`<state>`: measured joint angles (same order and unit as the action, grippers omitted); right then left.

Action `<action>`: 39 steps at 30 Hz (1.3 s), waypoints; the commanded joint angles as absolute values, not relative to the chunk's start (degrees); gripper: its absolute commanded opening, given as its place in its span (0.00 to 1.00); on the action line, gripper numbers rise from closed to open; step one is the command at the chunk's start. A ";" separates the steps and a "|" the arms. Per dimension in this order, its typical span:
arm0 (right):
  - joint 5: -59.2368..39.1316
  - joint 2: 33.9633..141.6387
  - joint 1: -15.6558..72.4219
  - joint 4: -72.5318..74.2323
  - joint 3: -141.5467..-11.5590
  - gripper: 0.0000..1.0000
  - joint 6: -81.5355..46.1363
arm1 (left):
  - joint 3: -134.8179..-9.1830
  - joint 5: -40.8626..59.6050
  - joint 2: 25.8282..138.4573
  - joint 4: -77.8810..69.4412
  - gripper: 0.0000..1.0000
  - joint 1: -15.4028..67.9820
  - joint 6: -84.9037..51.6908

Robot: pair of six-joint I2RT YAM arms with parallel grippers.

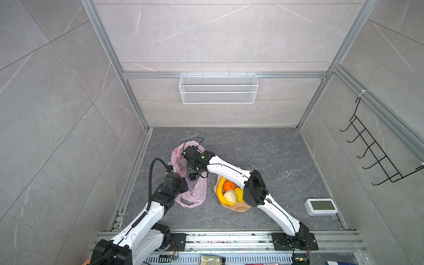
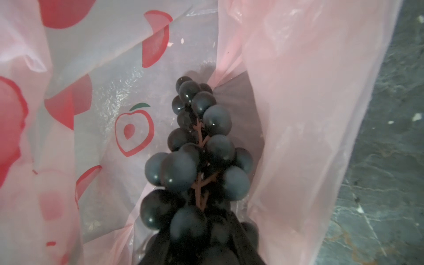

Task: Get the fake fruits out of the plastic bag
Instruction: 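Lift the grapes out of the bag with the right gripper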

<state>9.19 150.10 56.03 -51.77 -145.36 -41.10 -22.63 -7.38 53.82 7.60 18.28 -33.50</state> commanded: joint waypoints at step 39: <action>5.37 114.43 56.05 -37.66 -110.57 0.31 -37.24 | -29.14 -9.58 60.23 8.09 0.00 15.12 -29.71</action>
<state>6.70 120.92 57.17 -42.39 -114.96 -37.45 -28.45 -7.94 59.75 8.75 15.44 -31.83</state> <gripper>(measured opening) 0.314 0.048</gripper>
